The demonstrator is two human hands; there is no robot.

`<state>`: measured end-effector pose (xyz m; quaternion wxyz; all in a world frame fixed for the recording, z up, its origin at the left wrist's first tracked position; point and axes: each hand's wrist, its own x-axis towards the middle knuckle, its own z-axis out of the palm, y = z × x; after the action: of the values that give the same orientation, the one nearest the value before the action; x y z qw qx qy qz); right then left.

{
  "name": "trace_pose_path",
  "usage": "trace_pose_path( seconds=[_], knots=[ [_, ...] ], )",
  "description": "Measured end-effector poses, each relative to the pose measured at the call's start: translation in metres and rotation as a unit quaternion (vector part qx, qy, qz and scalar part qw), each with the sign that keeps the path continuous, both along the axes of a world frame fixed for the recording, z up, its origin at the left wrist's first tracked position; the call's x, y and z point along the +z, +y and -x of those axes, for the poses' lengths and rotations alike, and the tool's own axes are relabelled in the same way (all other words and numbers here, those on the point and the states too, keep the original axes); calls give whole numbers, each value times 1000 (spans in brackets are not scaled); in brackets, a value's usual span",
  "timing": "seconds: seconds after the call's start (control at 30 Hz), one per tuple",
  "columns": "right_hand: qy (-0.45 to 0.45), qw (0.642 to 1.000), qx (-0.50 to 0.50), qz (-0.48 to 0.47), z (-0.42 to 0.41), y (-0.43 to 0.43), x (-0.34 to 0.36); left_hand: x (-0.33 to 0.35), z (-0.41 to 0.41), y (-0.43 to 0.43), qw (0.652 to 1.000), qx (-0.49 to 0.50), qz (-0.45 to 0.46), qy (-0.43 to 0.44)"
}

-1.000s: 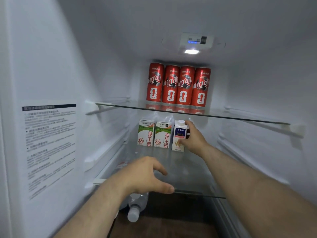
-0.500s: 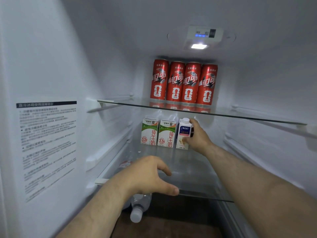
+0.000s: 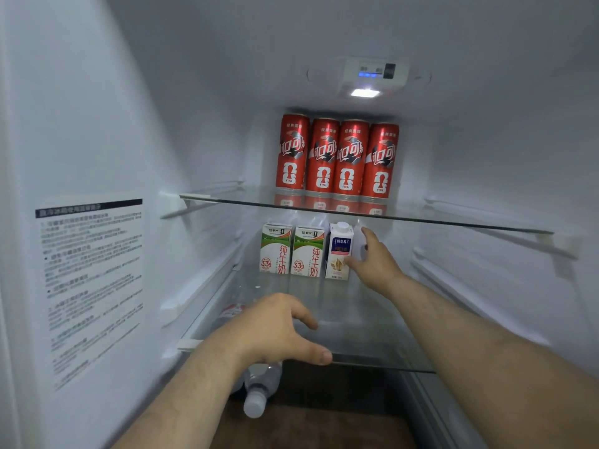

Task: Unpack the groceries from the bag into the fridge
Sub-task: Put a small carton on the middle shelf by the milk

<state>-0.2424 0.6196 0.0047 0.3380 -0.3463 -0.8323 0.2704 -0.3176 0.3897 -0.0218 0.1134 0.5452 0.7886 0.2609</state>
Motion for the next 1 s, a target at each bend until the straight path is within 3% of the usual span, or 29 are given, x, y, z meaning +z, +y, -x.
trace_pose_path(
  seconds=[0.17,0.33,0.5,0.77,1.0],
  knots=[
    [-79,996,21,-30,-18,-32,6,-1,4,0,1000,1,-8,-4],
    [-43,998,38,-21,-43,-89,1,-5,5,-3,1000,0,-19,-9],
    [-122,986,-69,-91,-111,-134,-42,-7,5,-4,999,-13,-34,-8],
    [-99,960,-109,-238,-120,-130,-78,-10,1,-2,999,0,-37,20],
    [-115,954,-121,-247,-119,-130,-82,-12,1,-6,999,-15,-48,11]
  ],
)
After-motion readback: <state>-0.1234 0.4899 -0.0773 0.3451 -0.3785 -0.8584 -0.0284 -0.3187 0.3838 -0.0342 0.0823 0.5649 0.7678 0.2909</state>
